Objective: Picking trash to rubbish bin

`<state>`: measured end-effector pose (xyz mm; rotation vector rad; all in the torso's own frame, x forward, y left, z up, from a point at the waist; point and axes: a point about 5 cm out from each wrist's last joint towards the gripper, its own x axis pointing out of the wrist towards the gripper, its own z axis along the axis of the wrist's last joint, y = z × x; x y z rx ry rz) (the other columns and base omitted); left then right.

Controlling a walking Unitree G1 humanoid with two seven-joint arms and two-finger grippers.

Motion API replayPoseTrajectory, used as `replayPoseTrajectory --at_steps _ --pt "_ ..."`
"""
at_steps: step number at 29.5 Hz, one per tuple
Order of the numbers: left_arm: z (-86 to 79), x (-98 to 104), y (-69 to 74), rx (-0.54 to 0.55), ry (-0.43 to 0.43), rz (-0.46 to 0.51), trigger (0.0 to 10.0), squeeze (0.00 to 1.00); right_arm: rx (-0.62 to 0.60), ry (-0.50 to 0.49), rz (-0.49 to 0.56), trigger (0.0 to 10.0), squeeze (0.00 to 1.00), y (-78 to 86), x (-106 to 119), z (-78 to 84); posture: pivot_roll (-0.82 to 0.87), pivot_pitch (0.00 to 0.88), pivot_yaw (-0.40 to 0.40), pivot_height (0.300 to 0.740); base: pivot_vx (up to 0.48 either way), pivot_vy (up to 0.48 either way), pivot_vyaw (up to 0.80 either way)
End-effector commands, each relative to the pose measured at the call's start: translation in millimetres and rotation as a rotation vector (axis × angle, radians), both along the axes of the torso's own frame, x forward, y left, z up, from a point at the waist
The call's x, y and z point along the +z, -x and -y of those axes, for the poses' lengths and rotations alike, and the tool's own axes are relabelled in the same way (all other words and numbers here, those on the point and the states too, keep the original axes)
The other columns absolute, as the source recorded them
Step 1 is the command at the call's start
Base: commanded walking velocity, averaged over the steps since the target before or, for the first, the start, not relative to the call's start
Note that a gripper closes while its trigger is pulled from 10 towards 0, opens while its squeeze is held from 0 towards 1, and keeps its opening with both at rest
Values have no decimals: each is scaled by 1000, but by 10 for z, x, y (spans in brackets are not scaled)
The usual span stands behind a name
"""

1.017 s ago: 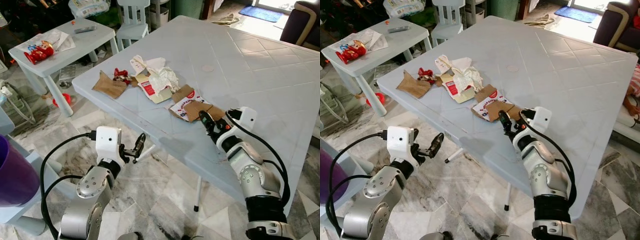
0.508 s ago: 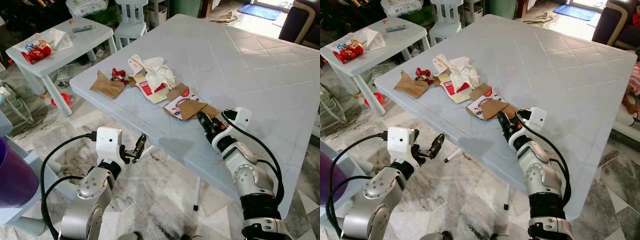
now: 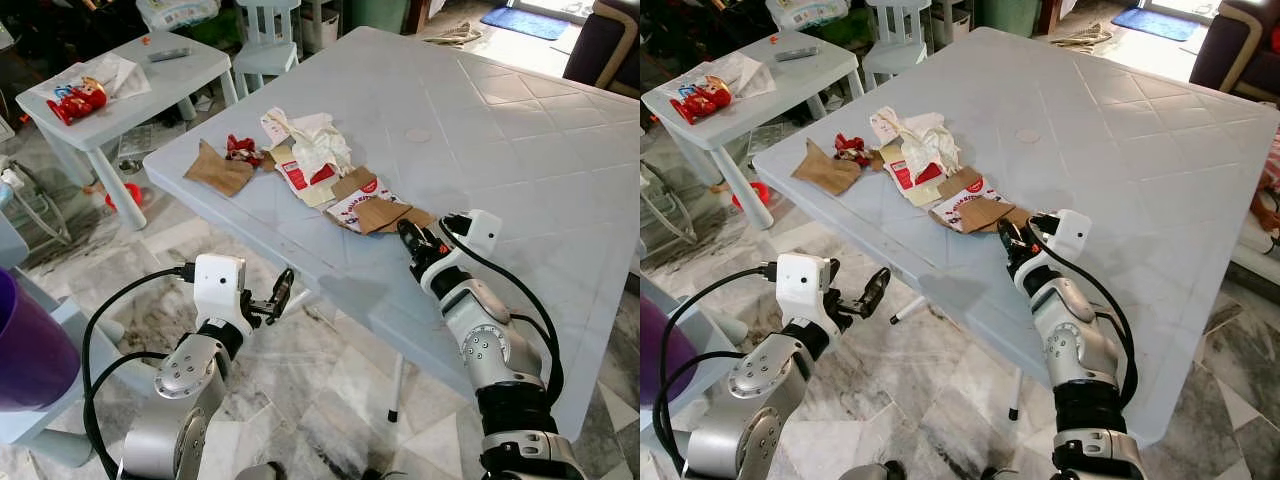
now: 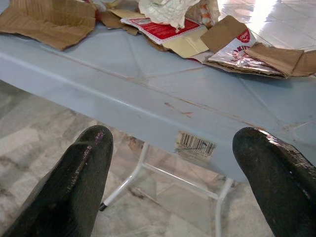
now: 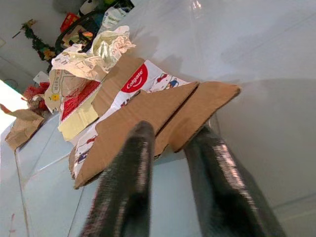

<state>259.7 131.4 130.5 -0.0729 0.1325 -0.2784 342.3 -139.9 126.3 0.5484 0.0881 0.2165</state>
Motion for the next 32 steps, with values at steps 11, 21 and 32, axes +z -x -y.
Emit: replayPoseTrajectory --at_steps 11,21,32 --pt "-1 20 -26 -6 -9 14 10000 0 -97 54 -26 0 0 19 -37 240 128 139 2 740 0 0 0" --pt "-9 30 -35 3 -17 24 10000 0 -122 102 -5 0 0 20 -9 270 133 134 1 740 0 0 0" --pt "-44 200 -103 59 12 130 10000 0 -229 228 207 0 0 24 502 451 119 136 4 740 0 0 0"
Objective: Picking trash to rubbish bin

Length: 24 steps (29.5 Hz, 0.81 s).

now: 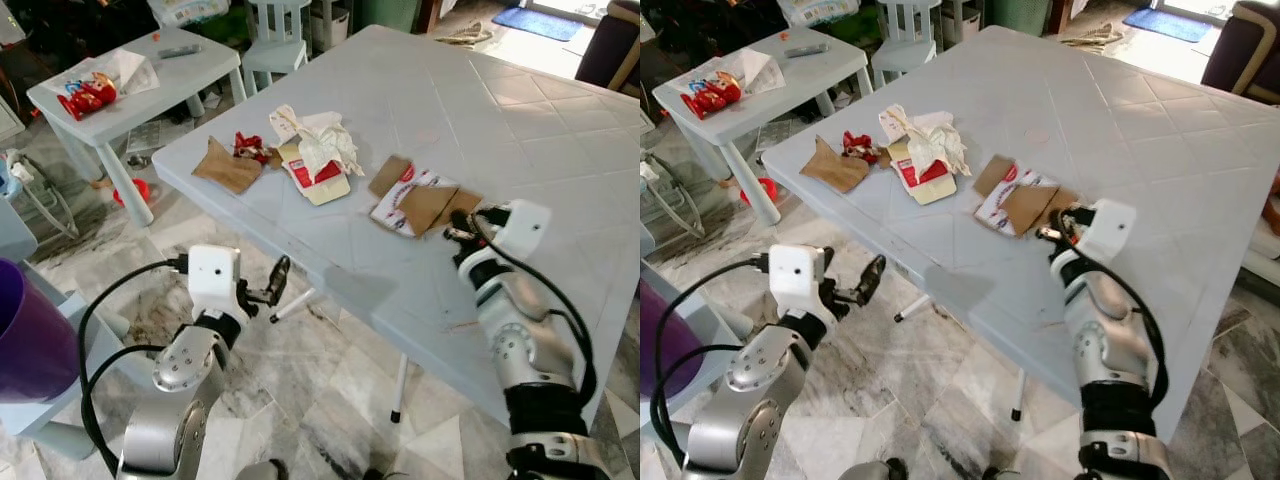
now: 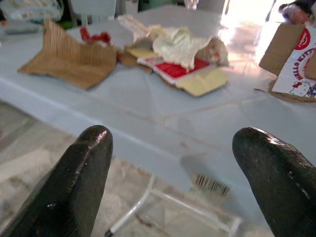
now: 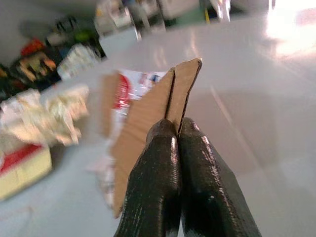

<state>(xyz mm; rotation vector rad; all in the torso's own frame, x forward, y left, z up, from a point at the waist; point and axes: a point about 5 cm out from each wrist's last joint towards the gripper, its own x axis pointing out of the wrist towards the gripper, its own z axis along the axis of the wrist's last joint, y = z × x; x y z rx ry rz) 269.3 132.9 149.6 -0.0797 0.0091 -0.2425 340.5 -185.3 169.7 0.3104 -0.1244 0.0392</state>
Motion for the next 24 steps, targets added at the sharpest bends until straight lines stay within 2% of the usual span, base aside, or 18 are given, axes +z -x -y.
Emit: replayPoseTrajectory --at_steps 1,9,20,24 --pt "-29 24 -16 23 -11 19 10000 0 -4 20 36 0 0 12 97 -10 118 136 4 740 0 0 0" --pt "-51 115 -87 45 -1 68 10000 0 22 85 105 0 0 63 245 -103 108 134 4 740 0 0 0" --pt "-118 144 -115 73 1 94 10000 0 27 72 102 0 0 77 246 -128 108 131 1 740 0 0 0" --pt "-120 152 -122 74 2 101 10000 0 30 83 111 0 0 79 265 -136 108 131 -1 740 268 0 0"
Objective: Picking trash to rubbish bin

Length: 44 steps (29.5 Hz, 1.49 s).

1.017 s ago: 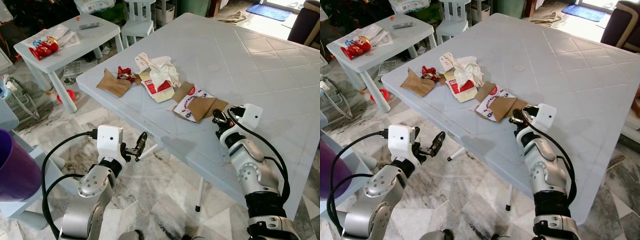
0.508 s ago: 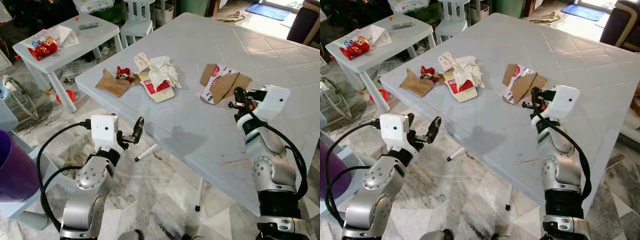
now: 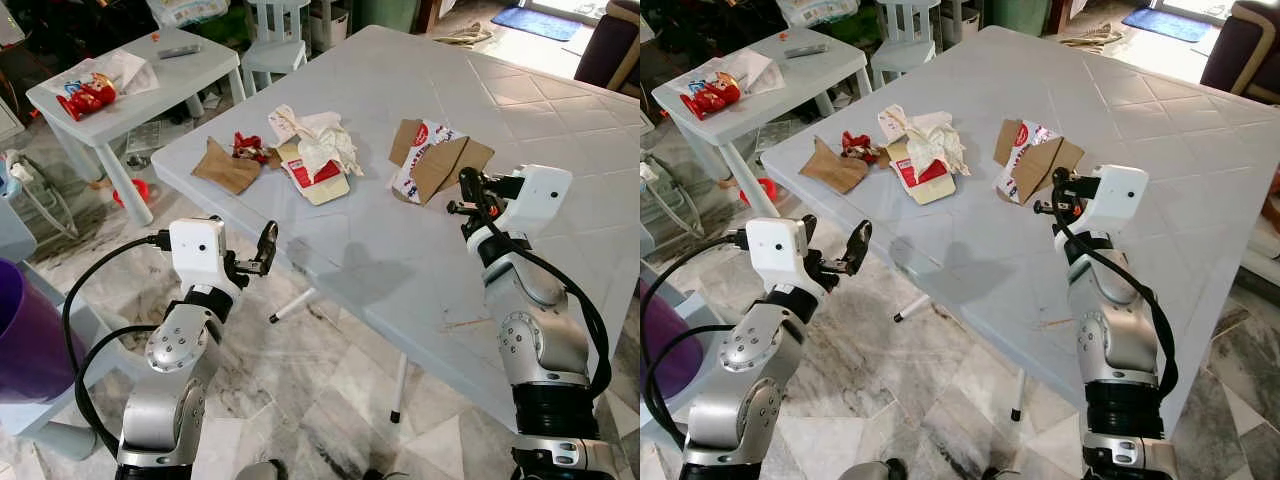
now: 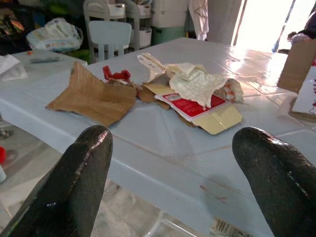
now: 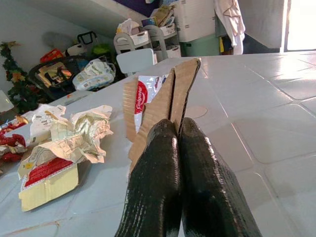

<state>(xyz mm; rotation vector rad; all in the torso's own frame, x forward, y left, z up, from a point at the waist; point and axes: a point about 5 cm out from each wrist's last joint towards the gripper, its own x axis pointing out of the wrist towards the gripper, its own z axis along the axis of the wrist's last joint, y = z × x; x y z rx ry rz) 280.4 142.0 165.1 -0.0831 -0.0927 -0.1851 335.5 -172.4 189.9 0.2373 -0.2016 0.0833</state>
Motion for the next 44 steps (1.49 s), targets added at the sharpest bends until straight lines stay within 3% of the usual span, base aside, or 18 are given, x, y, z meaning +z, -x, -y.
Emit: replayPoseTrajectory --at_steps 1,31,44 --pt "-29 -3 -13 14 -12 3 10000 0 4 10 27 0 0 29 65 -8 108 131 -1 740 281 0 0" --pt "-16 -19 -15 1 -8 -5 10000 0 6 35 39 0 0 48 73 -27 104 138 0 740 373 0 0" --pt "55 -66 -129 -69 -25 -53 10000 0 3 43 40 0 0 67 91 -13 90 148 -2 740 0 0 0"
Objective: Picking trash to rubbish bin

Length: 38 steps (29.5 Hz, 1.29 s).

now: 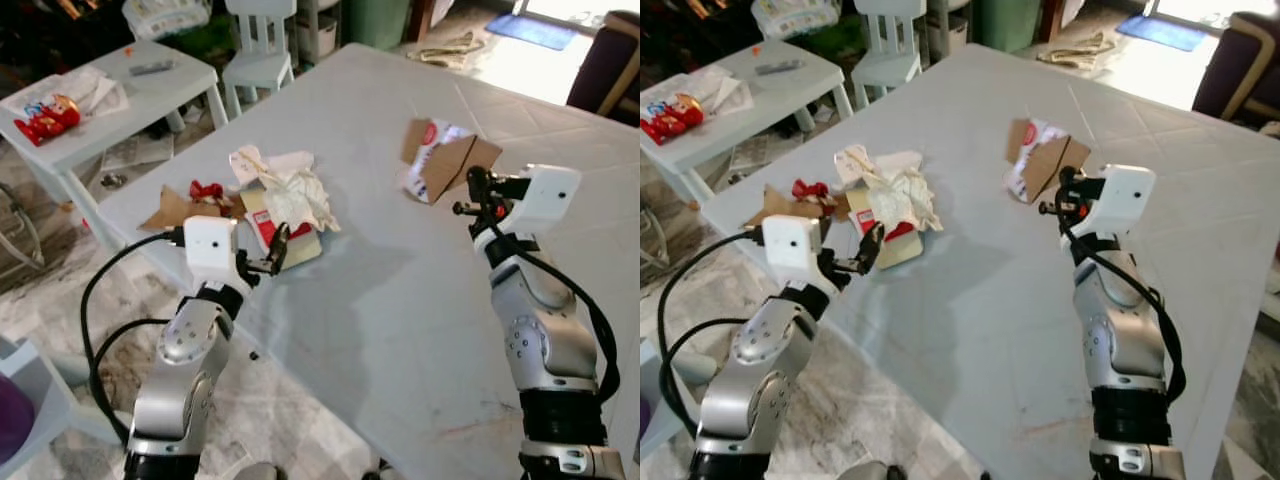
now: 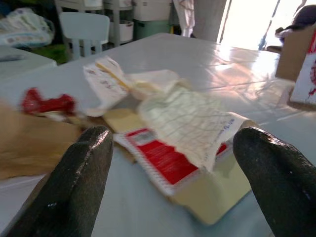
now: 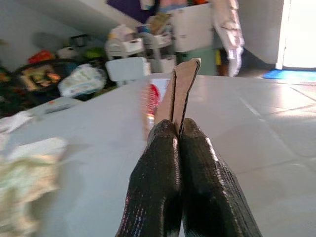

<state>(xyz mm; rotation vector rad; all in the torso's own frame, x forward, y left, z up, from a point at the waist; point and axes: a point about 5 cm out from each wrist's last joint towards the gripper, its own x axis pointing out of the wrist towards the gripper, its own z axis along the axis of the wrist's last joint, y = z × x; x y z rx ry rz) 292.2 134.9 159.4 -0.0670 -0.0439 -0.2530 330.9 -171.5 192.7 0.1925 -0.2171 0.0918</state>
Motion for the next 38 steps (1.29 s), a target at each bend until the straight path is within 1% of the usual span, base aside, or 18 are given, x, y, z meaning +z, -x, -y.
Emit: replayPoseTrajectory --at_steps 1,12,22,24,25,26,27,30,31,33,38 --pt "-15 -4 -17 0 0 -9 10000 0 0 -1 22 0 0 22 61 0 89 148 -2 740 0 0 0" --pt "1 8 -79 -10 13 -9 10000 0 -5 8 19 0 0 34 63 33 77 146 -7 740 0 0 0" --pt "-54 40 -175 4 7 -3 10000 0 -5 11 17 0 0 33 72 39 73 148 -10 740 0 0 0" --pt "-108 44 -226 45 -22 -10 10000 0 -4 12 18 0 0 37 78 34 68 151 -9 740 0 0 0" --pt "-108 44 -226 45 -22 -10 10000 0 -4 12 18 0 0 37 78 34 68 151 -9 740 0 0 0" --pt "-201 64 -257 114 -32 0 10000 0 -6 14 17 0 0 45 78 45 63 155 -8 740 0 0 0" --pt "-254 79 -270 153 -36 8 10000 0 -8 16 15 0 0 49 77 53 63 155 -8 740 0 0 0" --pt "-377 106 -273 230 -24 27 10000 0 -16 17 7 0 0 65 57 82 63 161 -8 740 0 0 0" --pt "-377 106 -273 230 -24 27 10000 0 -16 17 7 0 0 65 57 82 63 161 -8 740 0 0 0" --pt "-443 82 -277 264 -32 20 10000 0 -14 18 2 0 0 73 46 71 62 165 -9 740 0 0 0" --pt "-466 60 -333 275 -26 1 10000 0 -7 18 2 0 0 79 50 49 62 169 -13 740 0 0 0"
